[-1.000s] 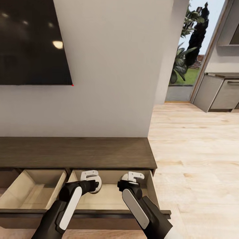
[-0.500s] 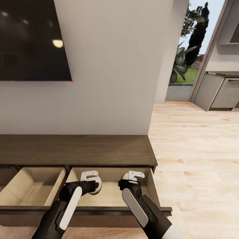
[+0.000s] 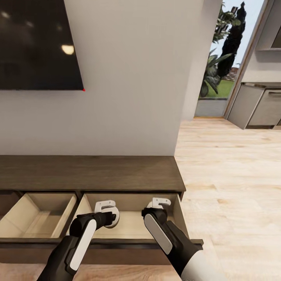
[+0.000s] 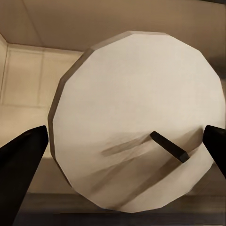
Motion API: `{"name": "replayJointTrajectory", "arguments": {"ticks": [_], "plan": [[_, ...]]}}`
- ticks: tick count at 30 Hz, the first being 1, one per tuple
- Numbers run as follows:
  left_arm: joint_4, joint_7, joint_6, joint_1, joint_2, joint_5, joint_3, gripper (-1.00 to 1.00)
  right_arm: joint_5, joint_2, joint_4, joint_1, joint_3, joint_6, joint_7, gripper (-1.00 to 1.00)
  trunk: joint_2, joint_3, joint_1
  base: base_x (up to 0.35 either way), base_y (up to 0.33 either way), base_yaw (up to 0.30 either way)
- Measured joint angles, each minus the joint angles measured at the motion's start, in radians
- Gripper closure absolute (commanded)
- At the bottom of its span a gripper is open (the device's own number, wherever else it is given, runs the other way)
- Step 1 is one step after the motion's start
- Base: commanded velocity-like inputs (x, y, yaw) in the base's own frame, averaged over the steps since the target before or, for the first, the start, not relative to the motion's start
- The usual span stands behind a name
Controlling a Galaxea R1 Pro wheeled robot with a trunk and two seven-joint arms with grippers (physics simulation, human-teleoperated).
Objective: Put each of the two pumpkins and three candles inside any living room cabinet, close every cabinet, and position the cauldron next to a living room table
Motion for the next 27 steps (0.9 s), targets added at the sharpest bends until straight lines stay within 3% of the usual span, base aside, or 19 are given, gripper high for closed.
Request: {"name": "replayJointTrajectory", "arguments": {"ticks": [9,17,27], "plan": [[0.000,0.000,-0.007,0.000,0.000,0.000,0.000,1.00,-0.001,0.000,0.004,-0.001,0.000,0.001,0.000,1.00,-0.063,-0.028,0.035,0.000,0.000,0.000],[0.000,-0.001,-0.009,0.000,0.000,0.000,0.000,1.00,-0.001,0.000,0.004,-0.001,0.000,0.000,0.001,1.00,-0.063,-0.028,0.035,0.002,0.000,0.000],[0.000,-0.001,-0.008,0.000,0.000,0.002,0.000,1.00,-0.001,0.000,0.004,-0.002,0.000,0.000,0.002,1.00,-0.063,-0.028,0.035,0.130,0.000,0.000]]}}
